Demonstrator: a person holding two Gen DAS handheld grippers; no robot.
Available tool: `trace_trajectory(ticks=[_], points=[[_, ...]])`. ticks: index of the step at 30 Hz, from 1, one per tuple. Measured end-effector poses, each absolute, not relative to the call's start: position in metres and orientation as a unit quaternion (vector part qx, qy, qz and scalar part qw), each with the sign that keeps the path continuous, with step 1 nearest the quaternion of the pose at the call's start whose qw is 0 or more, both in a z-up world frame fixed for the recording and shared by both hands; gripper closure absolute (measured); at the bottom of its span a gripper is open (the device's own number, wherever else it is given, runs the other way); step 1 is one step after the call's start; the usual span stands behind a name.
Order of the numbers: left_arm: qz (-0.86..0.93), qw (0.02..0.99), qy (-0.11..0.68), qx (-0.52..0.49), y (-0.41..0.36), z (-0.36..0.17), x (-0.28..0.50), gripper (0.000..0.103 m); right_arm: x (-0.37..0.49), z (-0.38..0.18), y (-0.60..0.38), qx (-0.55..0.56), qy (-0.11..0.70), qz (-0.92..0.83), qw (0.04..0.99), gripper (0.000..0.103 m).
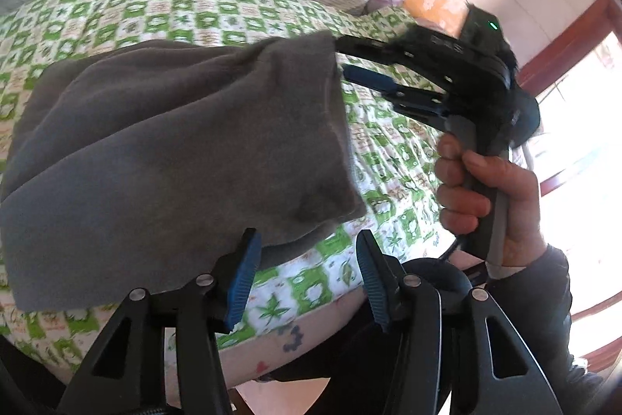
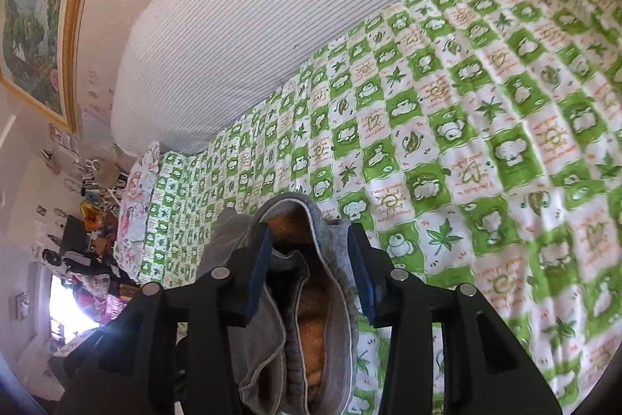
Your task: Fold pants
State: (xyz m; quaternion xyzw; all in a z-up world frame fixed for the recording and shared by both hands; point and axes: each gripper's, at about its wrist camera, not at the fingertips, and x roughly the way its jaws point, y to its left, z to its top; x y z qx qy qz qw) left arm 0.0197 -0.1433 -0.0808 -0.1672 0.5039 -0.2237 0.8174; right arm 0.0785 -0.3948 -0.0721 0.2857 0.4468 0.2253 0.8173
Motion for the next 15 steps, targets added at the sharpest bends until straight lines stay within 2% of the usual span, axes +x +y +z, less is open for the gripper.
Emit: trace_trajectory(ticks=[10, 15], points=[[-0.188, 0.825, 0.5, -0.185, -0.093, -0.074, 0.023, 0.049, 0.02, -0.051, -0.381, 0.274, 0.425, 0.225, 0.833, 0.06], [-0.215, 0.831, 0.5, -0.116, -0.089, -0.054, 0.058, 0.049, -0.02, -0.051, -0.359, 0.256, 0.421, 0.231, 0.839, 0.06]])
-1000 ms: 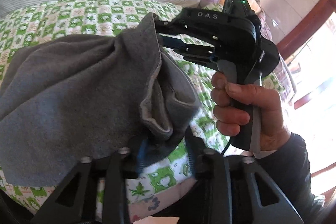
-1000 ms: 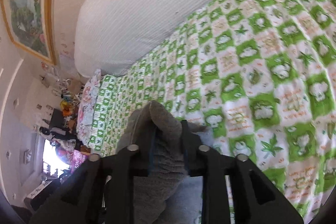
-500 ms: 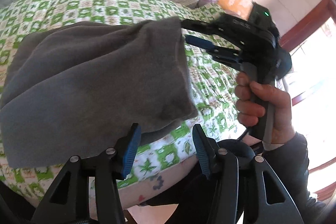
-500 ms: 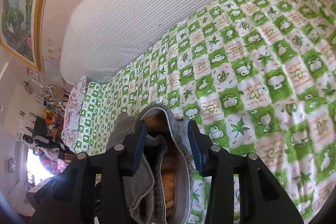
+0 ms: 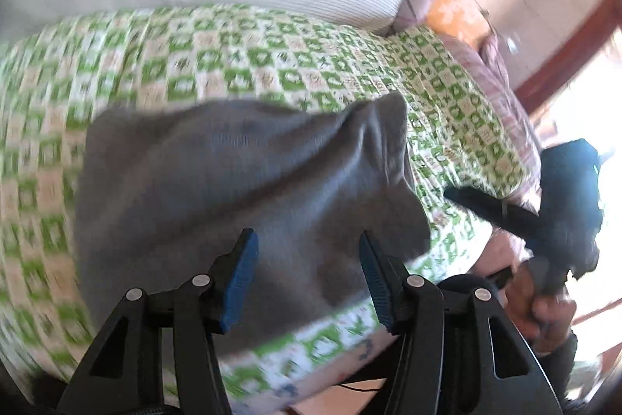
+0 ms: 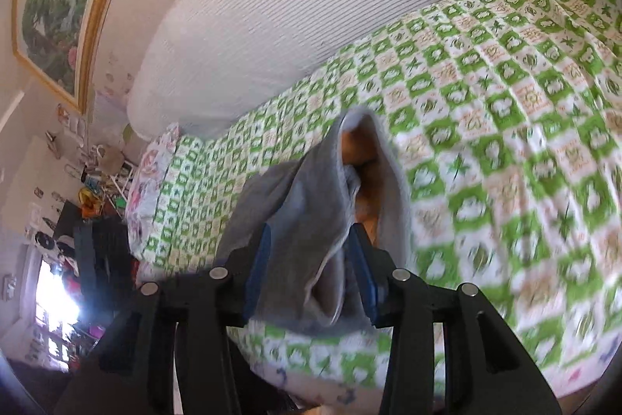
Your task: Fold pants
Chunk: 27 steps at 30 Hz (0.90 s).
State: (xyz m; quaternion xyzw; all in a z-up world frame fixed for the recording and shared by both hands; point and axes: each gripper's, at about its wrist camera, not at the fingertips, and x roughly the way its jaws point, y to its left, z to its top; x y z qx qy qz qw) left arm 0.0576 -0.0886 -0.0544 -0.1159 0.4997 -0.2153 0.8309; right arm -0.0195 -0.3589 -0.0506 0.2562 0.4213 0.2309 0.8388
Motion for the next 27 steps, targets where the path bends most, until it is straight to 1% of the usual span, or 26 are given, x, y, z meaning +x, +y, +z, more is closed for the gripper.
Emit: trace_trajectory(ticks=[6, 13, 18, 23, 26, 27], points=[[-0.308, 0.806, 0.505, 0.03, -0.116, -0.034, 0.11, 0.048, -0.044, -0.059, -0.333, 0.212, 0.428, 0.205, 0.854, 0.06], [-0.396, 0.748, 0.5, 0.183, -0.162, -0.039, 0.145, 0.048, -0.058, -0.072, -0.317, 0.179, 0.428, 0.158, 0.872, 0.06], [-0.417, 0.714, 0.512, 0.232, -0.185, -0.06, 0.167, 0.048, -0.059, -0.08, -0.314, 0.166, 0.421, 0.126, 0.883, 0.06], [-0.438, 0.68, 0.536, 0.243, -0.2, -0.082, 0.182, 0.048, -0.057, -0.077, -0.311, 0.163, 0.401, 0.115, 0.894, 0.06], [-0.454, 0.661, 0.546, 0.241, -0.207, -0.087, 0.186, 0.047, -0.049, -0.086, -0.304, 0.163, 0.416, 0.124, 0.886, 0.06], [-0.459, 0.657, 0.549, 0.237, -0.209, -0.089, 0.188, 0.047, -0.048, -0.09, -0.301, 0.159, 0.422, 0.124, 0.884, 0.064]])
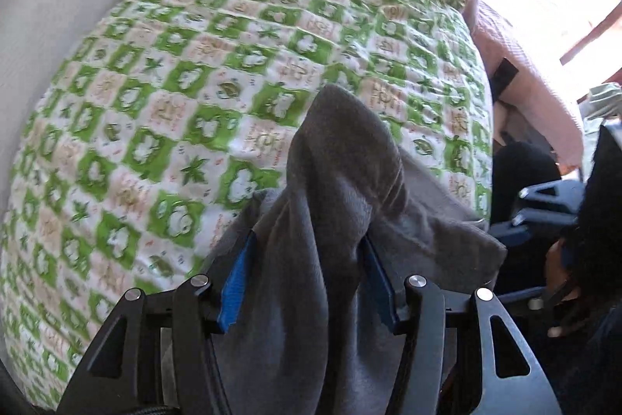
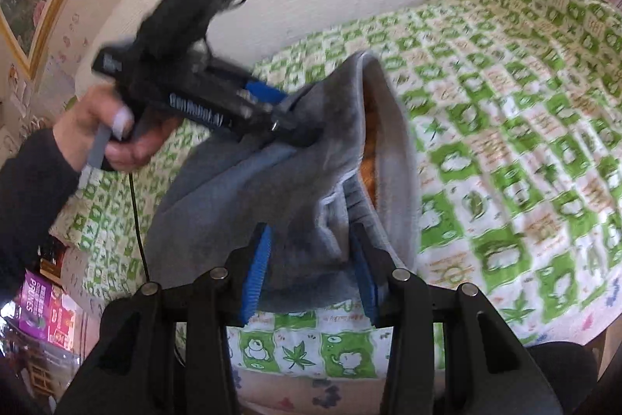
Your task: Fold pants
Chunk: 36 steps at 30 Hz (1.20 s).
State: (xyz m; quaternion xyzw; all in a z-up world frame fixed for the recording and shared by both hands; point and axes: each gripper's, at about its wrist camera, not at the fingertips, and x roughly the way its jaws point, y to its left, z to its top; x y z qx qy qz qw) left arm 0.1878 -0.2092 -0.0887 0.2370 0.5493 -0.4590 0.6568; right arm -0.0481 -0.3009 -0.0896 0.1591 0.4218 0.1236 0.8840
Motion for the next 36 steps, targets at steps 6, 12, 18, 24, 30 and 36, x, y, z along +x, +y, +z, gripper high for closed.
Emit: trace_trajectory(ticks=[6, 12, 18, 24, 30, 36], points=[[-0.485, 0.648, 0.537, 0.237, -0.22, -0.079, 0.182, 0.076, -0.053, -0.085, -0.305, 0.162, 0.406, 0.12, 0.891, 0.077], [-0.501, 0.647, 0.53, 0.224, -0.221, -0.057, 0.182, 0.077, -0.063, -0.064, -0.316, 0.174, 0.387, 0.119, 0.898, 0.083], [-0.483, 0.642, 0.561, 0.199, -0.205, -0.096, 0.202, 0.063, -0.059, -0.12, -0.329, 0.227, 0.448, 0.094, 0.86, 0.083], [-0.474, 0.663, 0.547, 0.19, -0.194, -0.09, 0.208, 0.074, -0.057, -0.114, -0.324, 0.212, 0.448, 0.084, 0.864, 0.084], [-0.454, 0.681, 0.549, 0.17, -0.182, -0.089, 0.209, 0.076, -0.049, -0.12, -0.318, 0.212, 0.462, 0.071, 0.858, 0.084], [-0.439, 0.682, 0.563, 0.16, -0.168, -0.077, 0.206, 0.064, -0.052, -0.122, -0.328, 0.247, 0.466, 0.082, 0.845, 0.074]])
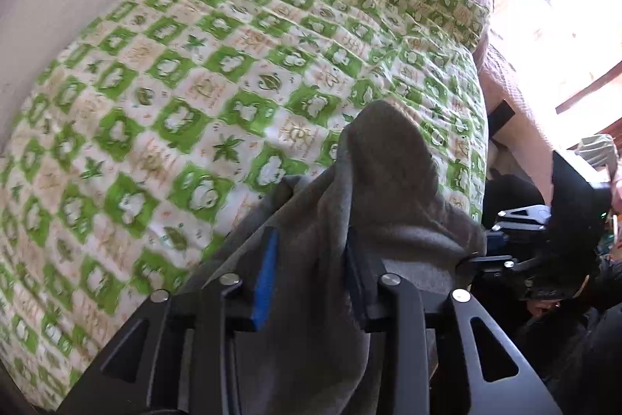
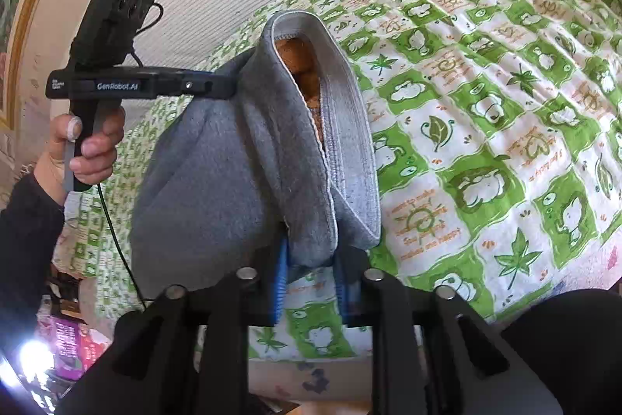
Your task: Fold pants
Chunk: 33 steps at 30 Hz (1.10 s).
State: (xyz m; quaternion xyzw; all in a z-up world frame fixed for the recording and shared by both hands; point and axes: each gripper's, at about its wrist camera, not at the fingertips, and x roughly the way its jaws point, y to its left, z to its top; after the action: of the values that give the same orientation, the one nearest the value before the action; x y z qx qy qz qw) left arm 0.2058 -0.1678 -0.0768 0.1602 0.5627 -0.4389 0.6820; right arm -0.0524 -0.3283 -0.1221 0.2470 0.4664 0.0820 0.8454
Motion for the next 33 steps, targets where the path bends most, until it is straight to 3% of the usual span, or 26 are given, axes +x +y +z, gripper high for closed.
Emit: trace_trajectory(ticks=[5, 8, 17, 22, 33], points=[[-0.415, 0.718, 0.543, 0.133, -0.126, -0.051, 0.189, 0.058, -0.07, -0.09, -0.331, 0.21, 0.436, 0.074, 0.872, 0.064], [-0.373, 0.749, 0.537, 0.103, -0.093, -0.045, 0.176, 0.049, -0.075, -0.069, -0.327, 0.192, 0.411, 0.08, 0.887, 0.062], [-0.204, 0.815, 0.532, -0.102, 0.013, -0.069, 0.07, 0.047, -0.042, -0.051, -0.269, 0.17, 0.413, 0.206, 0.871, 0.062], [-0.145, 0.803, 0.534, -0.219, 0.05, -0.099, 0.024, 0.047, -0.004, -0.048, -0.217, 0.135, 0.432, 0.269, 0.85, 0.062], [-0.047, 0.794, 0.499, -0.343, 0.067, -0.11, -0.019, 0.047, 0.072, -0.059, -0.115, 0.029, 0.502, 0.386, 0.773, 0.061]])
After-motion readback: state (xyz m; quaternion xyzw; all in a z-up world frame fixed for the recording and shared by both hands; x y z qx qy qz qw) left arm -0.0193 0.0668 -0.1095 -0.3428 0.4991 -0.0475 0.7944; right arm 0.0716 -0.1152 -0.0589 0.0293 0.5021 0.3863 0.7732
